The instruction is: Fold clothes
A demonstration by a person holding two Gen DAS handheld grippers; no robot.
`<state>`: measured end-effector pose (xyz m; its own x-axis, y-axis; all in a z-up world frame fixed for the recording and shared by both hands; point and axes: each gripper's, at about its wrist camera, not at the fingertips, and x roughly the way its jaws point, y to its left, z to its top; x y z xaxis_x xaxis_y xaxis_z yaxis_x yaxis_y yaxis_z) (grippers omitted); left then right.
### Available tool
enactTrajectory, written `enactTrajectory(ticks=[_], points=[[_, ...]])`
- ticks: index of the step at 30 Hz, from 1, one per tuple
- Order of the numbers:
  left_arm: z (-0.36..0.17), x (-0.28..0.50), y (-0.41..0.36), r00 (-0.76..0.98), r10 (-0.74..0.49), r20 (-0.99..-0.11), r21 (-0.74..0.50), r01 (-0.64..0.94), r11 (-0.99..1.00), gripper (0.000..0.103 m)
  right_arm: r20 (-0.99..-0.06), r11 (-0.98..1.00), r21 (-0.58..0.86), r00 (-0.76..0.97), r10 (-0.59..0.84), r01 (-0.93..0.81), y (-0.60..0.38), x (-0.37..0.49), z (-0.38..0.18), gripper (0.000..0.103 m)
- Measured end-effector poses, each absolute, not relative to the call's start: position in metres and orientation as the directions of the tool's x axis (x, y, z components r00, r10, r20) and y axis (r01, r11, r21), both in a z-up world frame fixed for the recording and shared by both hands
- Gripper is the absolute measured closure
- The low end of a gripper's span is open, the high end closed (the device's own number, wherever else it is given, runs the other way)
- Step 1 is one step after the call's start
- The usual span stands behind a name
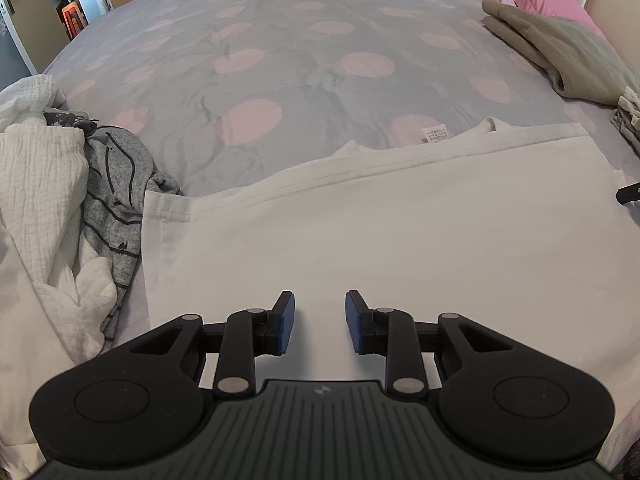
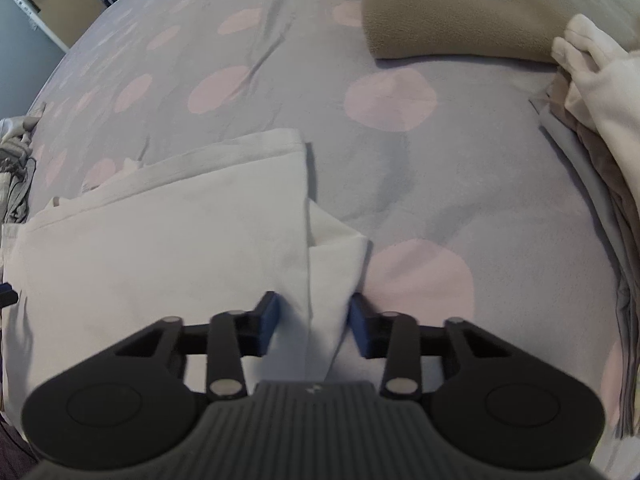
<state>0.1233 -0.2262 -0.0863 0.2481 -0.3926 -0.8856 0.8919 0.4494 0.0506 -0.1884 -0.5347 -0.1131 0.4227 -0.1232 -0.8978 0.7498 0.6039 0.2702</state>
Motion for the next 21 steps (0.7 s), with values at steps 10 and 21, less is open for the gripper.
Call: enactTrajectory(ticks=[10,21], points=[[-0.071,0.126,-0.219,0.273,-0.417,-0.867,0.056,0.884,0.464,0.077,-0.878,0.676,0.252,0.457,-0.14,0.692,-0.518,-0.178,-0.078,0.096],[-0.031,0.122,-0.194,0.238,-0.527,-0.816,-0.026,0.895,0.445,0.077,-0.84,0.692,0.362,0.541,-0.049,0.625,-0.458,-0.127,-0.006,0.096]])
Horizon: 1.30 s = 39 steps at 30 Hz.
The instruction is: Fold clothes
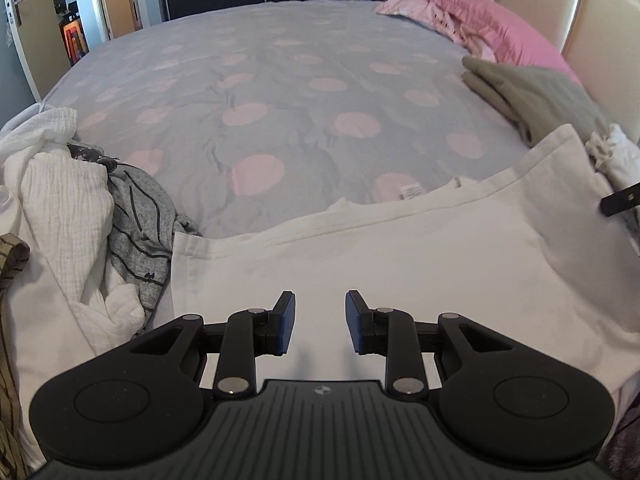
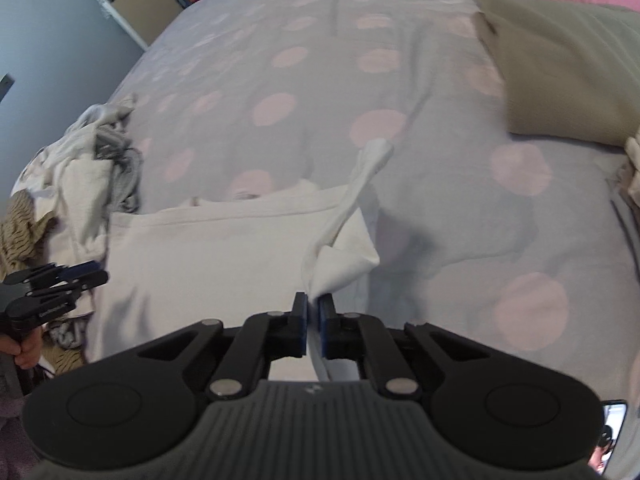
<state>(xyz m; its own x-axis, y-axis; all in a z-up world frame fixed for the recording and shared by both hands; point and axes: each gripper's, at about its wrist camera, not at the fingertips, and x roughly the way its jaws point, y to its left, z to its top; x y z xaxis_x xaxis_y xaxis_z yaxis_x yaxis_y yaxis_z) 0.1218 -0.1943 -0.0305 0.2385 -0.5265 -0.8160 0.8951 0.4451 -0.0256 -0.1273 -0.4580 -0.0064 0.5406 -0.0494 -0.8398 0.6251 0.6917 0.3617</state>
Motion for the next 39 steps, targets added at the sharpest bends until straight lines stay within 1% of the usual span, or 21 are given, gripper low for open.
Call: enactTrajectory(ticks=[8,11,13,15,16,21,24,28,29,32,33,34,35,36,39], points=[[-0.019,0.136,-0.163,0.254,-0.551,-0.795,-0.061,0.87,0.488,0.077,-0.809,0.693,0.444,0.587,0.038,0.568,-0.403,-0.064,0.018,0.097],[-0.014,0.144,-0.152,0.254,-0.576,-0.777,-0.083,0.866,0.494,0.081,-0.791,0.692,0.483,0.606,0.083,0.536,-0.382,-0.038,0.024,0.097],[-0.011,0.151,-0.144,0.246,-0.592,-0.768,-0.109,0.86,0.499,0.082,-0.776,0.695,0.511,0.62,0.119,0.506,-0.368,-0.018,0.027,0.097],[-0.012,0.157,-0.138,0.244,-0.598,-0.763,-0.128,0.85,0.51,0.082,-0.76,0.7,0.536,0.631,0.156,0.472,-0.355,0.005,0.028,0.098],[-0.013,0.16,-0.135,0.245,-0.598,-0.763,-0.132,0.846,0.516,0.082,-0.752,0.701,0.548,0.635,0.175,0.456,-0.348,0.016,0.027,0.1],[-0.022,0.175,-0.124,0.262,-0.573,-0.777,-0.136,0.819,0.558,0.082,-0.726,0.678,0.6,0.646,0.237,0.425,-0.327,0.075,0.006,0.1],[-0.028,0.183,-0.119,0.263,-0.555,-0.789,-0.136,0.807,0.575,0.082,-0.728,0.675,0.608,0.633,0.263,0.419,-0.317,0.106,-0.009,0.1],[-0.034,0.191,-0.116,0.244,-0.541,-0.805,-0.151,0.797,0.585,0.082,-0.781,0.715,0.546,0.574,0.246,0.436,-0.306,0.132,-0.028,0.1],[-0.036,0.192,-0.115,0.235,-0.542,-0.807,-0.161,0.796,0.584,0.082,-0.789,0.719,0.537,0.564,0.244,0.44,-0.305,0.135,-0.033,0.098],[-0.04,0.192,-0.116,0.211,-0.543,-0.813,-0.182,0.794,0.58,0.082,-0.798,0.737,0.52,0.553,0.239,0.432,-0.305,0.136,-0.042,0.096],[-0.041,0.19,-0.117,0.199,-0.543,-0.816,-0.188,0.796,0.575,0.082,-0.798,0.739,0.517,0.555,0.234,0.431,-0.307,0.136,-0.041,0.092],[-0.042,0.189,-0.118,0.187,-0.543,-0.818,-0.195,0.799,0.569,0.082,-0.797,0.741,0.515,0.558,0.23,0.431,-0.309,0.135,-0.04,0.088],[-0.042,0.186,-0.119,0.176,-0.546,-0.819,-0.201,0.804,0.56,0.082,-0.795,0.743,0.514,0.563,0.225,0.429,-0.311,0.133,-0.037,0.078],[-0.042,0.183,-0.12,0.164,-0.548,-0.82,-0.205,0.81,0.55,0.082,-0.793,0.746,0.51,0.569,0.217,0.428,-0.313,0.132,-0.033,0.072],[-0.042,0.172,-0.121,0.122,-0.552,-0.825,-0.224,0.826,0.518,0.081,-0.794,0.76,0.492,0.578,0.19,0.425,-0.317,0.124,-0.023,0.072]])
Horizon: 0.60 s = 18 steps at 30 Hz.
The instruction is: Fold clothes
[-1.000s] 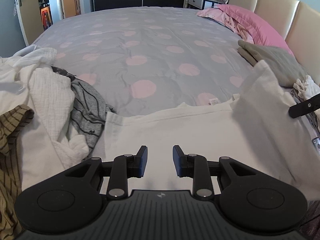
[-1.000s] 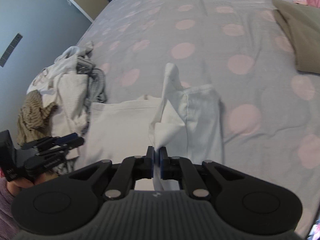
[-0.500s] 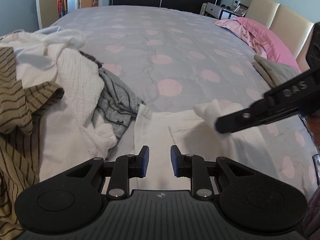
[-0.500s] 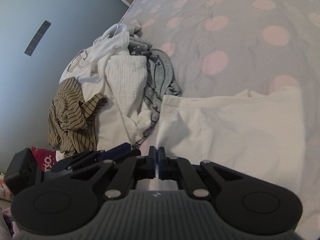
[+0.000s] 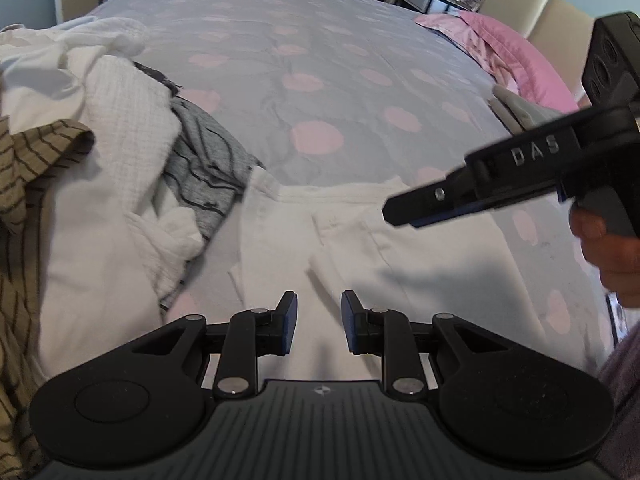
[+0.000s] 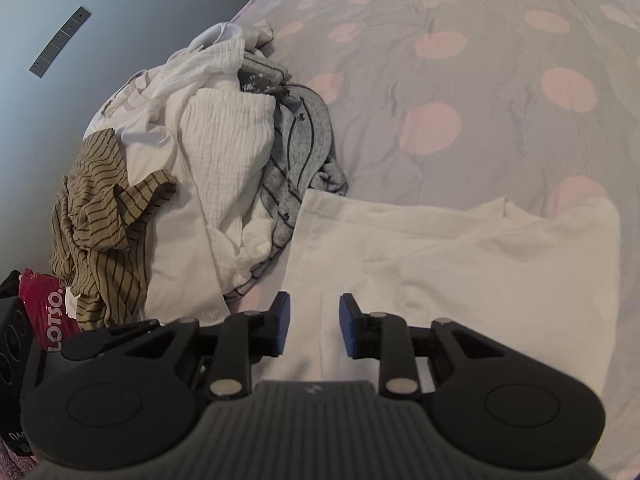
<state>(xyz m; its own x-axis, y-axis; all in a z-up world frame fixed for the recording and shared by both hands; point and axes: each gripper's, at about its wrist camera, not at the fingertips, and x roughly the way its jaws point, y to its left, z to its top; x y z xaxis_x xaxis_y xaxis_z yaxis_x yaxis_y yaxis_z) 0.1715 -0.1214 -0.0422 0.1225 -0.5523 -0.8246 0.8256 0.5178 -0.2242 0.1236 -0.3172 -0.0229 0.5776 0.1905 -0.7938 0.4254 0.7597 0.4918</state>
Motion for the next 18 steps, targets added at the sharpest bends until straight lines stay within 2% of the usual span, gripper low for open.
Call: enactTrajectory(ticks=[6,12,18], points=[[-0.059,0.135,-0.124,0.01,-0.525,-0.851,-0.28,0.837,0.47,0.072,-0.823,0.784,0.43,0.55,0.138,0.447,-0.323,0.097,-0.02,0.069],[-0.076,0.117,-0.121,0.027,-0.472,-0.881,-0.261,0.804,0.534,0.069,-0.855,0.799,0.388,0.504,0.125,0.46,-0.324,0.075,-0.028,0.064],[-0.09,0.107,-0.128,-0.021,-0.33,-0.944,-0.226,0.771,0.596,0.066,-0.914,0.857,0.251,0.403,0.055,0.451,-0.31,0.078,-0.033,0.061]])
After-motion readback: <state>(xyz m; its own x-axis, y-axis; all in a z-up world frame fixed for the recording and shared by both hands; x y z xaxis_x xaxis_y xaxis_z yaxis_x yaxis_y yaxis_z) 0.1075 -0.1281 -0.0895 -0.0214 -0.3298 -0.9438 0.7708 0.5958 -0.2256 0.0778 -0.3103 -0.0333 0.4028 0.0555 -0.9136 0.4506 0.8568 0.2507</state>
